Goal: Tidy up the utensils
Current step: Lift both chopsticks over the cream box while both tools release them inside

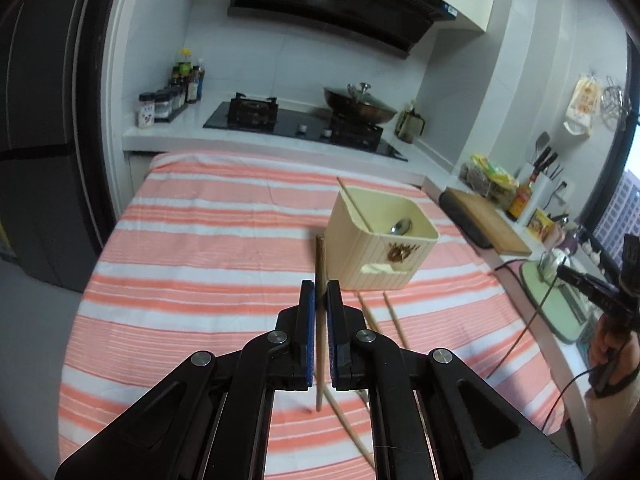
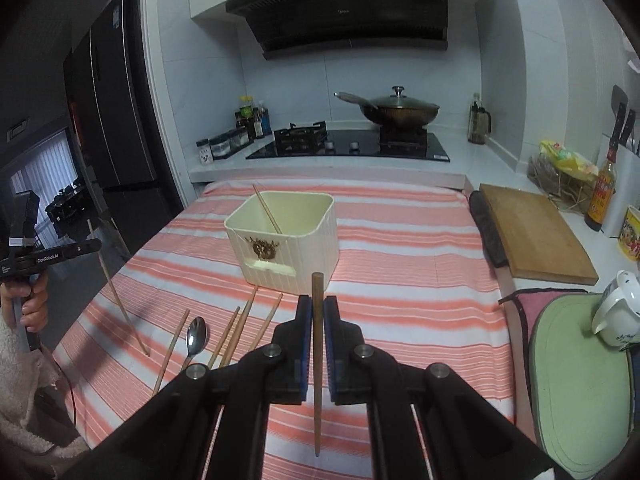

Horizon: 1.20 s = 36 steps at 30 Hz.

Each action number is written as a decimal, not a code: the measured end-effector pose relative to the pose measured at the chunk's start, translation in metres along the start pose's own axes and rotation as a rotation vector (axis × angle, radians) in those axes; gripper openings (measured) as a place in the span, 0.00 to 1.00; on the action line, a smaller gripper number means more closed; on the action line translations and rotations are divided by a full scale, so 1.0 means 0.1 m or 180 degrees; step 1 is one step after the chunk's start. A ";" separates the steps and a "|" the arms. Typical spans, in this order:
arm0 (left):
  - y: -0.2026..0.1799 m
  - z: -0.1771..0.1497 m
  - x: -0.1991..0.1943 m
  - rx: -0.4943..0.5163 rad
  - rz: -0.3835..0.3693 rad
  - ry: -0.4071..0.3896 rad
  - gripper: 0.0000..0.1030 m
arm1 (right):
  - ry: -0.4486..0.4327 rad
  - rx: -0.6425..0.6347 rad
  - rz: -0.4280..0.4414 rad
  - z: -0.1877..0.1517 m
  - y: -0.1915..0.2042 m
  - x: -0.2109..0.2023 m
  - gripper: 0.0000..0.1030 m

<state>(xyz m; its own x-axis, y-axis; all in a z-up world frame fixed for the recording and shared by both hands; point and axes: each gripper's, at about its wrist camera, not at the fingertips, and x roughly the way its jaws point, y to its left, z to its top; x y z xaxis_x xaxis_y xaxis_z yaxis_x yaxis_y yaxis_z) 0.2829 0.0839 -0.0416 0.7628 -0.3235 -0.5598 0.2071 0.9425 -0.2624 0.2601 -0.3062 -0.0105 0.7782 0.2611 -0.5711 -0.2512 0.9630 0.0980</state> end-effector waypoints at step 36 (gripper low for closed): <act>-0.86 1.06 1.81 0.0291 0.0304 0.0643 0.53 | 0.0107 -0.0064 0.0284 1.38 0.34 1.81 0.49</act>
<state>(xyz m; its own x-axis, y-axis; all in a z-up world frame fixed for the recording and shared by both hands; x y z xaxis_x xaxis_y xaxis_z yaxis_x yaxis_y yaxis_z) 0.4678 -0.0467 -0.0372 0.6456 -0.2340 -0.7270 0.2015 0.9704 -0.1335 0.4720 -0.2170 0.0017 0.7326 0.3431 -0.5878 -0.3305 0.9343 0.1335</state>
